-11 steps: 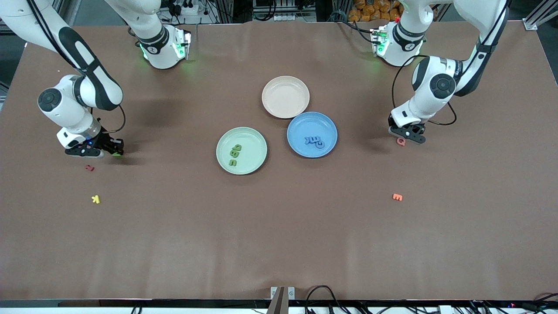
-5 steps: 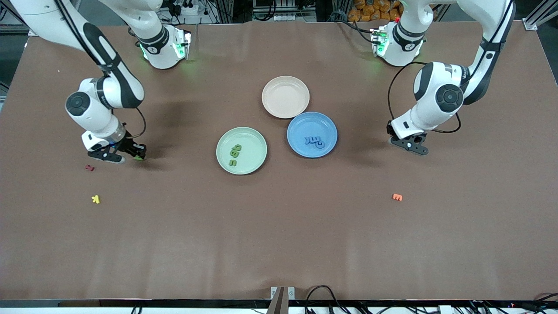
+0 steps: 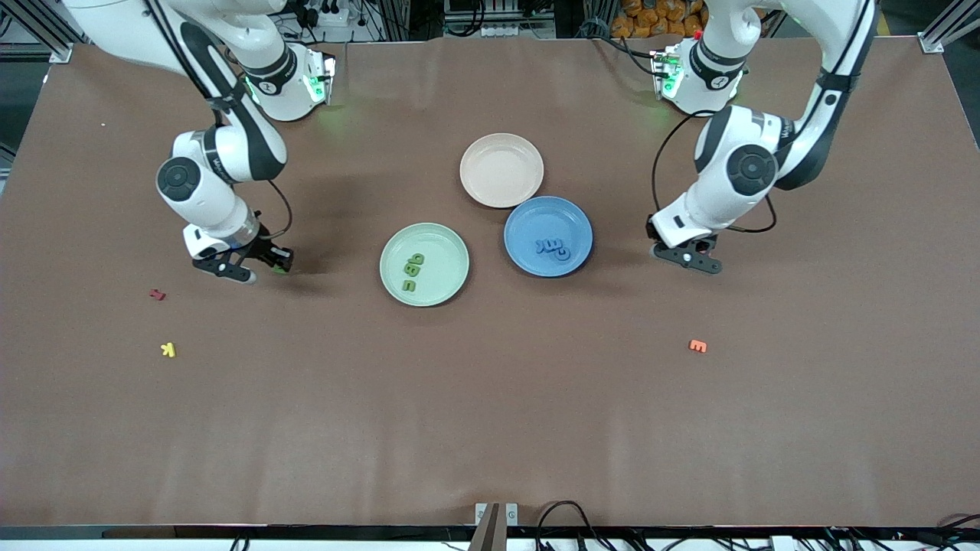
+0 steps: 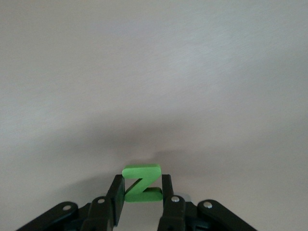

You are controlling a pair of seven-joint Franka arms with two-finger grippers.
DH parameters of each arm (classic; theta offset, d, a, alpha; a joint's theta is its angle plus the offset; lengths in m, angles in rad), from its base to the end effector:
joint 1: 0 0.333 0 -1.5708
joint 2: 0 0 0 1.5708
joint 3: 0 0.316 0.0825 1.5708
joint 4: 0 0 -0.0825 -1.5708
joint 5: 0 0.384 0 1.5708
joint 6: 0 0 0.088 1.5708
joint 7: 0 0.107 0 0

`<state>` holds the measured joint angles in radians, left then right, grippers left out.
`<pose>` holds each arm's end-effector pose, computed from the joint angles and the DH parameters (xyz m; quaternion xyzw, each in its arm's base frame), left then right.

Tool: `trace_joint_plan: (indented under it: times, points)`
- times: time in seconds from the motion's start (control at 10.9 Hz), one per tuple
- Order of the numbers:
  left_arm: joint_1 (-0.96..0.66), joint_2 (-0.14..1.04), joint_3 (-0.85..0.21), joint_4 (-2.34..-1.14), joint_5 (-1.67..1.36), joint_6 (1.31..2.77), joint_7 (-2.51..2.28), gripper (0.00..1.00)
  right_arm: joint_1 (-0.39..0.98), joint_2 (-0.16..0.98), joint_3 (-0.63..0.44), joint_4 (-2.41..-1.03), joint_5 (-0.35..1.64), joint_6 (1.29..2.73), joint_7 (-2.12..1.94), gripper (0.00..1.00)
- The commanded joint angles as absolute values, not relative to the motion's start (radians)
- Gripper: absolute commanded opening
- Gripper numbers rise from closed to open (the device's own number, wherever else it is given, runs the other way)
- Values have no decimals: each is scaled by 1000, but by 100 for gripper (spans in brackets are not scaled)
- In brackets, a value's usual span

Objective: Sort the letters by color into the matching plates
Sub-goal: 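Carry the z to the green plate while the left carries a to blue plate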

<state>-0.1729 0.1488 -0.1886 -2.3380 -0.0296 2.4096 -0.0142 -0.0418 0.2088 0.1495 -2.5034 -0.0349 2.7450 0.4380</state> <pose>0.4742 -0.1804 0.2668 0.9860 -0.1609 -0.0411 0.0160 0.4697 0.0546 0.2073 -0.9884 0.1504 -0.0149 0.0129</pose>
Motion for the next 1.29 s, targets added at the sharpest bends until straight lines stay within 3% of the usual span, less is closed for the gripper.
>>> trace_joint_plan:
  times: [0.0,0.46,1.2]
  points:
    - [-242,222,-183,-2240,-54,2382,-127,0,119,149,143,-2513,159,2694,483,36]
    - [-382,302,-181,-2132,-46,2365,-380,0,311,169,141,-2470,221,2694,691,36]
    - [-535,341,-179,-2135,-37,2349,-578,0,485,273,141,-2347,221,2692,963,36]
